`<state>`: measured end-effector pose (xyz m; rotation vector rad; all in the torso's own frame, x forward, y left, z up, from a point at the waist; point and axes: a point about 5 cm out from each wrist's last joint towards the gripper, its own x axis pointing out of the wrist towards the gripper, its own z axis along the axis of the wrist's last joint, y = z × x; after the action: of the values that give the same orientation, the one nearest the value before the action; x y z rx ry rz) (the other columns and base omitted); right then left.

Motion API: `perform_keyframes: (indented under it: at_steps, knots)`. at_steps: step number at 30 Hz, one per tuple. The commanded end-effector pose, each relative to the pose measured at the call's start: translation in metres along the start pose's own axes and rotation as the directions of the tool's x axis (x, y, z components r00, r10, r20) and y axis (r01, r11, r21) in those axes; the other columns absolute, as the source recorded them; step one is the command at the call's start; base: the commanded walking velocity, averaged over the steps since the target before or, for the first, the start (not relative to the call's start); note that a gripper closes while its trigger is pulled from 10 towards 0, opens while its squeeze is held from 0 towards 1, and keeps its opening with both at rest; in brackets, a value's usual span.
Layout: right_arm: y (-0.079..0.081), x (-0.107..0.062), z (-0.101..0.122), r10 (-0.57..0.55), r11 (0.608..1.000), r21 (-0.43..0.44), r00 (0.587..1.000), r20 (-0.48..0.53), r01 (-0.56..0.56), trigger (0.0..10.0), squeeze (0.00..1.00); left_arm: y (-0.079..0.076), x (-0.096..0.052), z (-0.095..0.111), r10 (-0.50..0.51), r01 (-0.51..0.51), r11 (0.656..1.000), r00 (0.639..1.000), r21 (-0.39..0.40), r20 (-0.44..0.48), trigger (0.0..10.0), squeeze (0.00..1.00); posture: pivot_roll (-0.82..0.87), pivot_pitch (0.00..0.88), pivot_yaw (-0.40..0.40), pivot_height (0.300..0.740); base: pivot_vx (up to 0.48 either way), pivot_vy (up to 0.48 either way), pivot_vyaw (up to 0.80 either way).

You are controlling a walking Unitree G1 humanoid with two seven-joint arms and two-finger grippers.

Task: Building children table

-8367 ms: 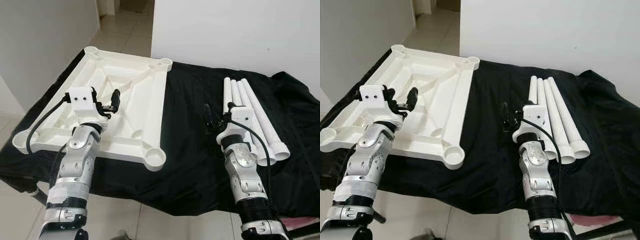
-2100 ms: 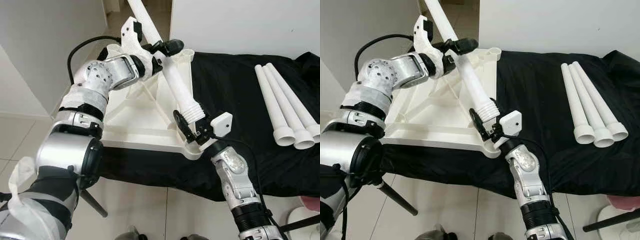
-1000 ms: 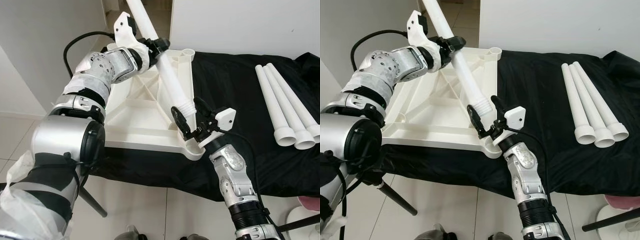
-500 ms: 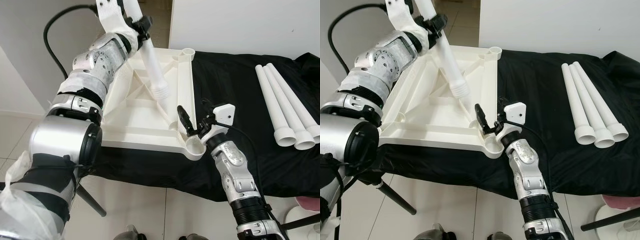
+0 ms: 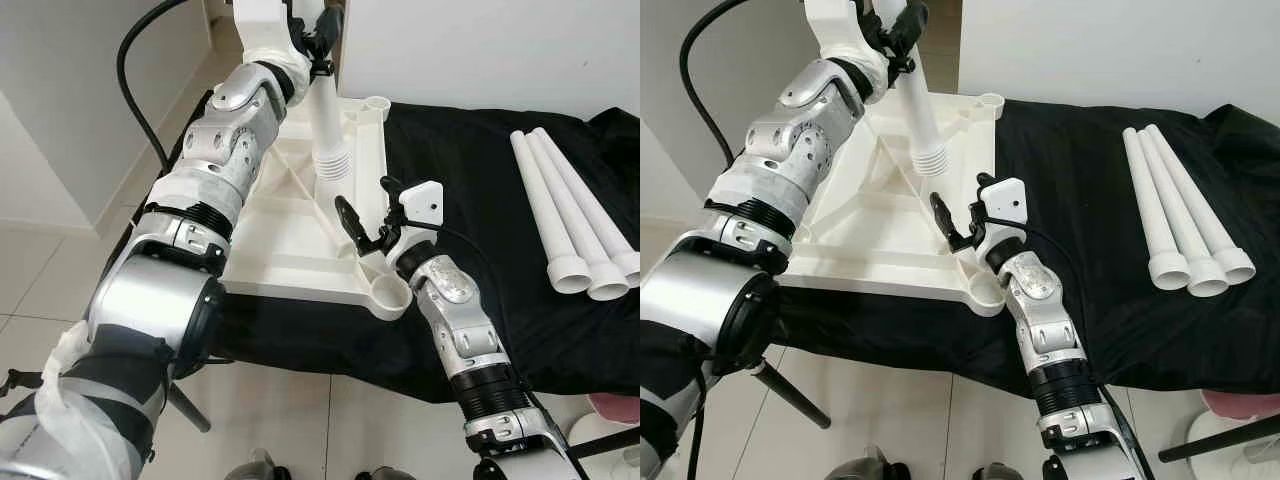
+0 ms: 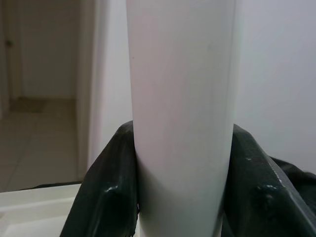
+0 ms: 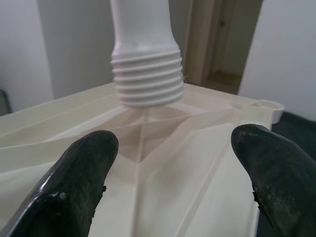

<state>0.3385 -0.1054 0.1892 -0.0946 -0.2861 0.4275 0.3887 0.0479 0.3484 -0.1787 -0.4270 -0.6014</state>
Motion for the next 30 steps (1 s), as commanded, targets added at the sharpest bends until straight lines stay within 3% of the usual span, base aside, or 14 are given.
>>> perform_keyframes:
  at_steps: [1,9,18,30]
  knots:
    - [0.001,0.013,0.004,-0.003,1.000,-0.028,1.000,-0.010,0.003,10.0,0.00,-0.036,0.000,-0.001,-0.260,0.259,0.964,0.965,0.056,0.020,10.0,0.00,-0.02,0.000,-0.009,0.740,0.000,0.000,0.00]
    - [-0.001,0.028,0.010,-0.022,0.998,-0.066,1.000,-0.015,0.021,10.0,0.00,-0.059,-0.007,-0.012,-0.305,0.304,0.950,0.952,0.073,0.008,10.0,0.00,-0.01,0.000,-0.014,0.740,0.000,0.000,0.00]
    - [-0.004,0.041,0.018,-0.043,0.994,-0.096,0.999,0.010,0.044,10.0,0.00,-0.078,-0.012,-0.018,-0.338,0.338,0.940,0.941,0.041,0.005,10.0,0.00,0.00,0.000,-0.015,0.740,0.000,0.000,0.00]
    - [-0.005,0.043,0.029,-0.026,0.994,-0.106,0.996,0.086,0.035,10.0,0.00,-0.083,-0.013,-0.021,-0.346,0.346,0.938,0.938,0.015,-0.006,10.0,0.00,0.00,0.000,-0.009,0.740,0.000,0.000,0.00]
